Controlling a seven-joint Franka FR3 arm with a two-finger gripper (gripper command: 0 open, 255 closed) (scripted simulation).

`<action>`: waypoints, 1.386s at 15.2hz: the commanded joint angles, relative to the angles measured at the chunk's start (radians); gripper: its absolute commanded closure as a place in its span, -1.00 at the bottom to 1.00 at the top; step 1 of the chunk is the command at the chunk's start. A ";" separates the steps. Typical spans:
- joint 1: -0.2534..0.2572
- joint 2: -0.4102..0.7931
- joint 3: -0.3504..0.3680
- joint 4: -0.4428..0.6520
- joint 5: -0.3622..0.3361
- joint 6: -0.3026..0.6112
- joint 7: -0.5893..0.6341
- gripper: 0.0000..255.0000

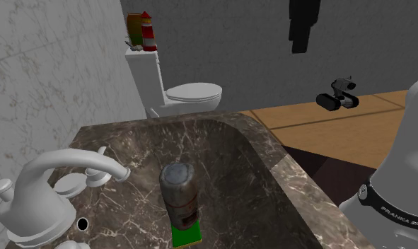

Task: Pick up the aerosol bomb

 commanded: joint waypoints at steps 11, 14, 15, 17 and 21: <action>0.004 0.106 0.221 -0.128 0.133 0.278 0.369 -1.00; -0.004 0.179 0.291 -0.132 0.153 0.369 0.481 -1.00; -0.008 0.207 0.314 -0.130 0.157 0.399 0.519 -1.00; -0.019 0.269 0.361 -0.120 0.157 0.459 0.597 -1.00; -0.051 0.414 0.453 -0.080 0.123 0.573 0.765 -1.00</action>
